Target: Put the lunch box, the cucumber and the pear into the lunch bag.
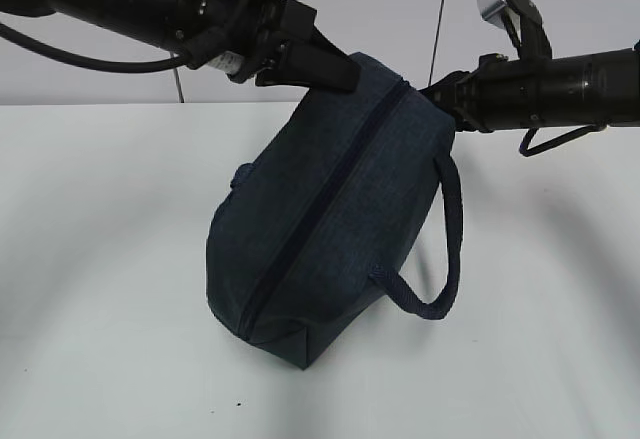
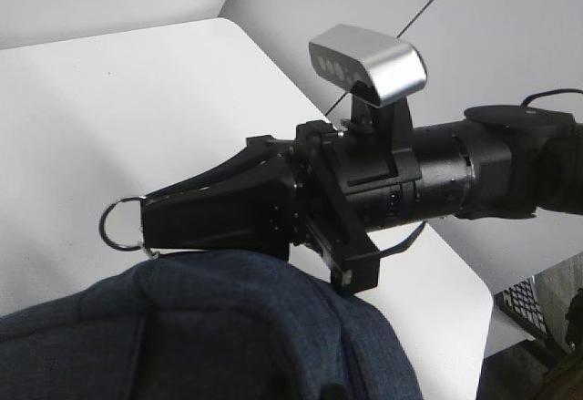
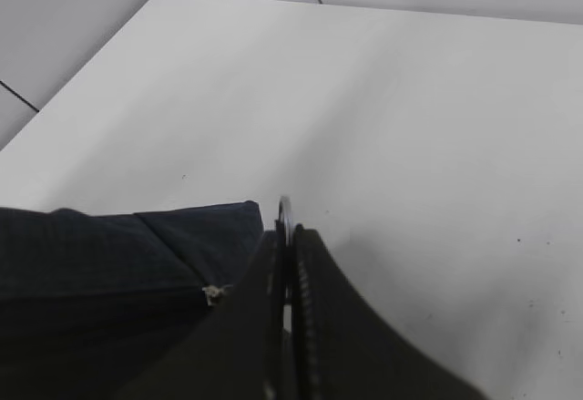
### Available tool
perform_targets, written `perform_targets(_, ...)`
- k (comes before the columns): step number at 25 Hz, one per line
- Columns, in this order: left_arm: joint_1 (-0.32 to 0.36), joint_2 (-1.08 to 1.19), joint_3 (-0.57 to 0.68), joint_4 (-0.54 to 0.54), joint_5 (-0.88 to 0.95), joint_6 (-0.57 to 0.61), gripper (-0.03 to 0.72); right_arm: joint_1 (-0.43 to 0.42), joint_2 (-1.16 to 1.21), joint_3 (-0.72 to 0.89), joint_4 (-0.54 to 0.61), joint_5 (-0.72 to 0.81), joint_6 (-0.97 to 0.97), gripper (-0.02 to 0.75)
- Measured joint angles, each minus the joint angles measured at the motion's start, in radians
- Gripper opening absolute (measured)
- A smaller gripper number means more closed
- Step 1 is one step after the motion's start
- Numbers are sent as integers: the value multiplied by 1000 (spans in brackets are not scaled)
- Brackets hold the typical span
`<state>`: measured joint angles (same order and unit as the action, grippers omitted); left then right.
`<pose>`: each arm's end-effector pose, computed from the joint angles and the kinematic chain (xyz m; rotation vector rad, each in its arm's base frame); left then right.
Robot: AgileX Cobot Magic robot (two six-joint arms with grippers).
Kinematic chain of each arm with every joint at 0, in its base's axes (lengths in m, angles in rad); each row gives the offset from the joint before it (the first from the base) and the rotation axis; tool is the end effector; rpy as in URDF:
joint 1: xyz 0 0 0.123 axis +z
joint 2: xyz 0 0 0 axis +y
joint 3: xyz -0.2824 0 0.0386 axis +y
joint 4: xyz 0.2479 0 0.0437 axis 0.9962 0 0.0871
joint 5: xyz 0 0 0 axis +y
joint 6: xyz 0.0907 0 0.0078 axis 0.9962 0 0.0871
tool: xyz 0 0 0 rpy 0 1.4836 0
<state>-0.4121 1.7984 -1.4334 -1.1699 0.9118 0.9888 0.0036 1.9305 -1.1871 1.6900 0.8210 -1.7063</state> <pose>0.3347 -0.2187 0.2994 0.8986 2.0968 -1.1394 0.4013 0.0677 0.2066 -0.4523 1.9783 0.8721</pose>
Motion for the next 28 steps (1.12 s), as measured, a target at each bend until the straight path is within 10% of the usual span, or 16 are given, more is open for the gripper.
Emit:
perform_targets(5,-1,38,-2,-37,-44,4,11,-1,0,0,54,-3,-4,28)
perform_targets(12,-1,109,-11,-86,-147,4,11,-3,0,0,82,-45,-23,319)
perform_targets(19,0,165,-19,-114,-173,4,25,-3,-50,0,54,-58,-75,361)
perform_targets(28,0,165,-20,-72,-216,4,303,-3,-183,0,-103,-180,-67,375)
